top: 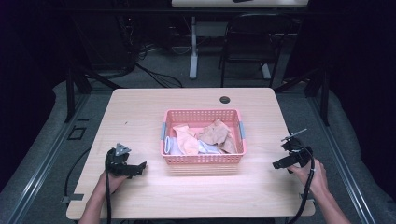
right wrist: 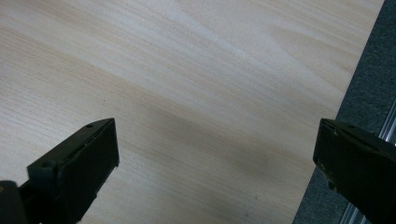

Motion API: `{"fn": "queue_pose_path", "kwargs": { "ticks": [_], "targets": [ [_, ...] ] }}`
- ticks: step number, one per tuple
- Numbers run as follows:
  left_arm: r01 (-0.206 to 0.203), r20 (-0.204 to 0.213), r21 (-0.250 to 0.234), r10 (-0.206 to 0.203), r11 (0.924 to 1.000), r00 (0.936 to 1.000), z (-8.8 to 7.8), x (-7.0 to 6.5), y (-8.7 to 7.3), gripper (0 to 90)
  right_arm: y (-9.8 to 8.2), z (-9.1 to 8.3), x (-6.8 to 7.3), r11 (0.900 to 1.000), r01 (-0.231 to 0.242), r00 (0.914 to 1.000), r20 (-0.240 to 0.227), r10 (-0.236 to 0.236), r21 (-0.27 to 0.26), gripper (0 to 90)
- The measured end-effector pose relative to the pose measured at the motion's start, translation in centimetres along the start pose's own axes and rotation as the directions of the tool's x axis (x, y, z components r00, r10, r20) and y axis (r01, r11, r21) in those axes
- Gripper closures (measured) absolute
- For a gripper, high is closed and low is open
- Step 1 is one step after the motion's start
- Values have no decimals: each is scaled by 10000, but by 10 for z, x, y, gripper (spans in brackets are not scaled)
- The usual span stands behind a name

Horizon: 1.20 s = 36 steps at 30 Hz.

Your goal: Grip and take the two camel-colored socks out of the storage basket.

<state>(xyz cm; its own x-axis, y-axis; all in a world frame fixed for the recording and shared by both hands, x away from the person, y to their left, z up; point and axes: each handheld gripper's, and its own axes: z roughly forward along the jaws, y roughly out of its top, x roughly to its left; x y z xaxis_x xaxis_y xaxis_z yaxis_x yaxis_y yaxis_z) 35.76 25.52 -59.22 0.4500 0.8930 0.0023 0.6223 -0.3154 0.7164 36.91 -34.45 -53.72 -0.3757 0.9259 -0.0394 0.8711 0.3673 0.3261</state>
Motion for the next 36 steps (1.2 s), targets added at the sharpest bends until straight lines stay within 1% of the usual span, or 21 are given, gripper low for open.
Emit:
{"fn": "queue_pose_path", "kwargs": {
  "ticks": [3,5,6,7,10,12,14,15,16,17,19,20,23,25,28,29,31,33,34,35,36],
  "targets": [
    [-2,0,3,2,10000,10000,0,0,0,12,0,0,0,10000,-36,10000,-26,36,14,0],
    [6,-6,3,-6,10000,10000,0,0,0,13,0,0,-1,9999,-90,10000,-42,90,-87,0],
    [8,-5,4,-8,10000,10000,0,0,0,13,-1,0,0,9995,-221,9998,27,222,-228,0],
    [4,-6,8,-4,10000,10000,0,0,0,13,0,-2,-2,10000,-63,10000,-6,63,-78,0],
    [-5,1,10,5,10000,10000,0,0,0,11,0,-2,-4,9998,-139,9999,-49,138,-134,0],
    [-27,23,41,27,10000,10000,0,0,1,11,-2,-2,-4,9997,-211,9996,-165,209,-140,0],
    [-13,26,32,13,10000,10000,1,0,1,10,-2,-5,-4,9998,-152,9996,-251,149,-118,0],
    [-8,27,33,8,10000,10000,1,0,1,10,-1,-6,-4,9996,-153,9997,-213,149,-219,0],
    [-12,26,35,12,10000,10000,1,0,1,10,1,-8,-3,9998,-63,9997,-235,58,-205,0],
    [-10,26,34,9,10000,10000,1,0,1,10,1,-8,-2,9994,-122,9996,-261,114,-339,0],
    [-1,27,27,1,10000,10000,1,0,1,10,5,-13,0,9992,-5,9991,-429,-13,-404,0],
    [1,25,25,-1,10000,10000,1,0,1,10,6,-14,2,9987,-24,9988,-489,-1,-514,0],
    [-20,27,37,20,10000,10000,1,0,1,10,10,-19,5,9977,127,9988,-464,-159,-670,0],
    [-30,44,91,30,10000,10000,0,0,1,10,13,-25,5,9969,220,9985,-492,-257,-753,0],
    [-16,8,37,16,10000,10000,0,0,1,10,17,-32,7,9937,208,9984,-491,-264,-1097,0],
    [-15,8,37,15,10000,10000,0,0,1,10,19,-34,8,9934,225,9978,-593,-293,-1125,0],
    [-7,13,36,7,10000,10000,0,0,1,10,23,-38,9,9909,279,9980,-524,-351,-1320,0],
    [-9,13,36,9,10000,10000,0,0,1,11,27,-42,10,9886,287,9970,-666,-388,-1478,0],
    [-11,15,39,11,10000,10000,0,0,1,11,29,-43,10,9882,392,9968,-627,-489,-1481,0],
    [-10,15,38,10,10000,10000,0,0,1,11,32,-46,10,9869,379,9958,-759,-504,-1571,0],
    [-11,15,39,11,10000,10000,0,0,1,11,34,-48,11,9855,365,9957,-777,-499,-1657,0]
  ]
}}
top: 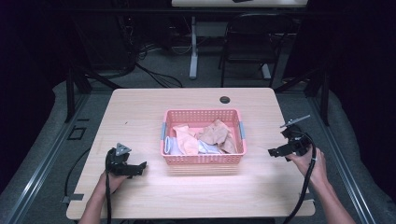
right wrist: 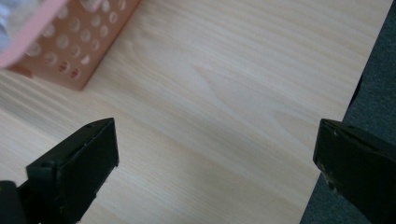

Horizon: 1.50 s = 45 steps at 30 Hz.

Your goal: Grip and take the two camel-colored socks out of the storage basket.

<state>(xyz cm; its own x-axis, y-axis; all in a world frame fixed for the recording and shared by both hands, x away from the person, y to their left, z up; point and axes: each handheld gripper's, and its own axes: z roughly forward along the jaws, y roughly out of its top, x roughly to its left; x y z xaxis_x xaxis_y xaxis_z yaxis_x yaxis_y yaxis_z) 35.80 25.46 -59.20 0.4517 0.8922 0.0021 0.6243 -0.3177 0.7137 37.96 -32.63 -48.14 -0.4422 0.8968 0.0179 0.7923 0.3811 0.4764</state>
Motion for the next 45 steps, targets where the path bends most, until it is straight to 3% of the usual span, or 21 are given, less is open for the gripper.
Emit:
{"fn": "queue_pose_path", "kwargs": {
  "ticks": [13,24,30,37,45],
  "targets": [
    [-43,11,26,43,10000,10000,0,0,0,11,45,-26,21,9942,648,9969,-384,-683,-853,0],
    [-41,12,27,41,10000,10000,0,0,0,11,79,-24,54,9866,1456,9849,-839,-1517,-739,0],
    [-43,12,26,43,10000,10000,0,0,0,11,98,-13,77,9793,1950,9737,-1093,-2000,-544,0],
    [-42,12,27,42,10000,10000,0,0,0,11,117,15,103,9691,2466,9593,-1424,-2438,26,0],
    [-42,14,24,42,10000,10000,0,0,0,10,128,49,121,9653,2535,9575,-1582,-2412,625,0]
  ]
}}
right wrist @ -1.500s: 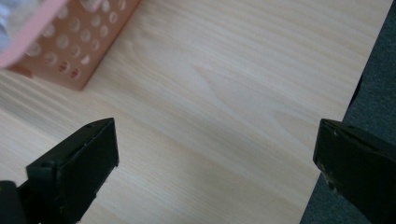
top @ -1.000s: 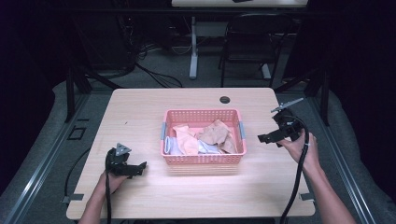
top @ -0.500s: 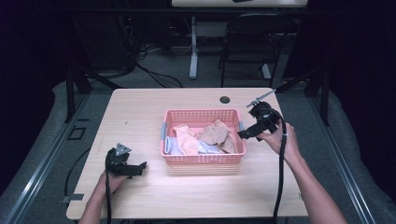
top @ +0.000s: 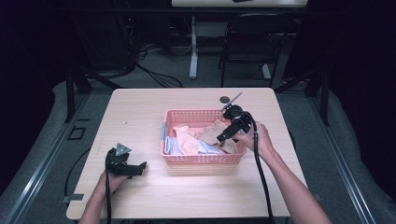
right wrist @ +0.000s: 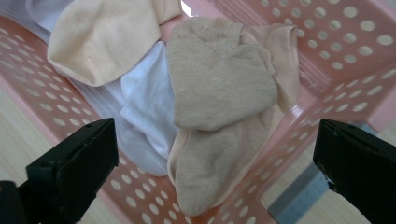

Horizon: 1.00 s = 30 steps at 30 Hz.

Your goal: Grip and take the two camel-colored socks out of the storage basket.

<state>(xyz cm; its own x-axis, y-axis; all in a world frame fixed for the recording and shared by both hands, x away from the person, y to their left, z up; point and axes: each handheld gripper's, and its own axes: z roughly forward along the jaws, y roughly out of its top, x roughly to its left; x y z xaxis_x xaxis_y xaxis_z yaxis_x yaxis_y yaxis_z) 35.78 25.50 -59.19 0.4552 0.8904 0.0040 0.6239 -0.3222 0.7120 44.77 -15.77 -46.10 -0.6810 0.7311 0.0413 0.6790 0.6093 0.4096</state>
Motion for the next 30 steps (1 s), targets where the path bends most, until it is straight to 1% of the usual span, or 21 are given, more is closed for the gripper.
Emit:
{"fn": "queue_pose_path", "kwargs": {
  "ticks": [1,3,4,5,7,9,11,13,14,16,17,19,20,21,22,25,26,27,28,29,30],
  "targets": [
    [2,-2,0,-2,10000,10000,0,0,0,11,2,4,0,9998,74,10000,25,-74,175,0],
    [-2,-2,1,2,10000,10000,0,0,0,11,5,13,2,9994,8,10000,93,-11,342,0],
    [-3,0,2,3,10000,10000,0,0,0,10,7,16,2,9986,96,9998,155,-104,529,0],
    [-6,-1,7,6,10000,10000,0,0,0,11,9,21,3,9983,80,9998,171,-90,569,0],
    [-2,0,3,2,10000,10000,0,0,0,11,12,29,4,9957,190,9996,198,-209,903,1],
    [9,0,-6,-9,10000,10000,0,0,0,11,13,36,7,9941,183,9992,322,-218,1071,9],
    [-2,-1,1,2,10000,10000,0,0,0,11,15,41,7,9908,303,9981,493,-371,1319,24],
    [0,0,2,0,10000,10000,0,0,0,11,16,47,7,9878,279,9973,625,-379,1531,43],
    [-4,1,4,4,10000,10000,0,0,0,11,15,50,7,9879,278,9966,730,-393,1523,55],
    [1,0,1,-1,10000,10000,0,0,0,10,16,54,7,9822,337,9945,910,-513,1847,85],
    [-2,-2,4,2,10000,10000,0,0,0,11,16,57,7,9834,319,9936,1006,-505,1788,112],
    [-3,0,4,3,10000,10000,0,0,0,10,16,60,5,9809,396,9913,1161,-626,1906,142],
    [-1,-1,4,1,10000,10000,0,0,0,11,17,61,5,9773,379,9903,1228,-646,2086,147],
    [0,1,2,0,10000,10000,0,0,0,11,17,63,4,9796,277,9900,1298,-544,1993,160],
    [-1,0,4,1,10000,10000,0,0,0,11,18,64,3,9750,329,9882,1389,-647,2197,180],
    [1,-1,-1,-1,10000,10000,0,0,0,10,17,67,1,9753,212,9875,1477,-548,2201,254],
    [-1,-1,3,1,10000,10000,0,0,0,10,17,67,0,9768,176,9872,1512,-508,2134,303],
    [8,-2,-6,-8,10000,10000,0,0,0,10,17,68,0,9771,153,9864,1567,-495,2121,337],
    [4,-1,-1,-4,10000,10000,0,0,0,10,17,69,0,9795,81,9847,1691,-429,2011,370],
    [1,-2,-1,-1,10000,10000,0,0,0,10,19,67,-2,9756,211,9822,1775,-610,2187,443],
    [0,-1,1,0,10000,10000,0,0,0,11,18,68,-3,9785,101,9828,1783,-476,2059,476]
  ]
}}
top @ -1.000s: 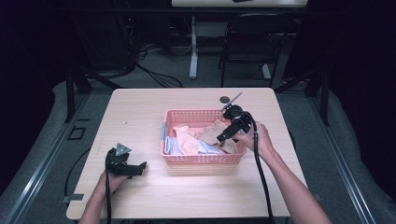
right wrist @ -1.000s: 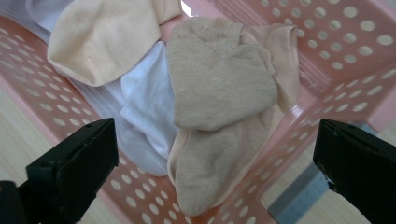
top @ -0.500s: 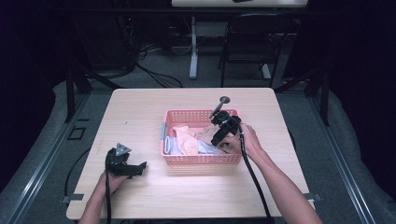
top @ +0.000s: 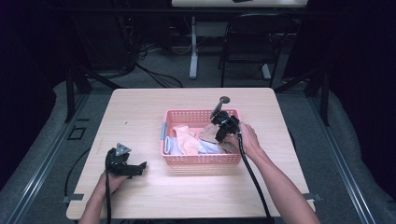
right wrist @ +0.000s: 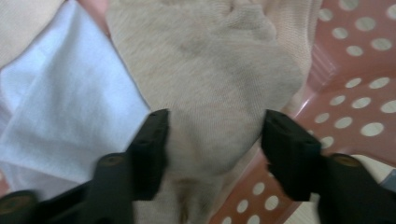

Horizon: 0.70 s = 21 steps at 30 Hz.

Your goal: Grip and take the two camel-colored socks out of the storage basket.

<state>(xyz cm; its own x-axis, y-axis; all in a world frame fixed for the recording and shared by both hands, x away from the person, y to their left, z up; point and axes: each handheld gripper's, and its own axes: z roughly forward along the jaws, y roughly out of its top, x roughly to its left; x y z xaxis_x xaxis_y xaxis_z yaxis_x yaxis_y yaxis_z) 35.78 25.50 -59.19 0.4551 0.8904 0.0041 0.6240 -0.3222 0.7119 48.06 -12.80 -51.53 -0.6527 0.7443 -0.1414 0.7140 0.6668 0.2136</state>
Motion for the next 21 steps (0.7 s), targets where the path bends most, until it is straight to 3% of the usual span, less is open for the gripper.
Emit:
{"fn": "queue_pose_path", "kwargs": {
  "ticks": [3,7,21],
  "targets": [
    [5,2,-3,-5,10000,10000,0,0,0,11,0,0,-5,9999,-102,9999,57,102,4,621],
    [-5,1,3,5,10000,10000,0,0,0,10,-2,0,-11,9990,-434,9987,-264,432,-81,770],
    [4,-1,-2,-4,10000,10000,0,0,0,10,-8,-33,-17,9949,-599,9965,-629,548,-813,800]
  ]
}}
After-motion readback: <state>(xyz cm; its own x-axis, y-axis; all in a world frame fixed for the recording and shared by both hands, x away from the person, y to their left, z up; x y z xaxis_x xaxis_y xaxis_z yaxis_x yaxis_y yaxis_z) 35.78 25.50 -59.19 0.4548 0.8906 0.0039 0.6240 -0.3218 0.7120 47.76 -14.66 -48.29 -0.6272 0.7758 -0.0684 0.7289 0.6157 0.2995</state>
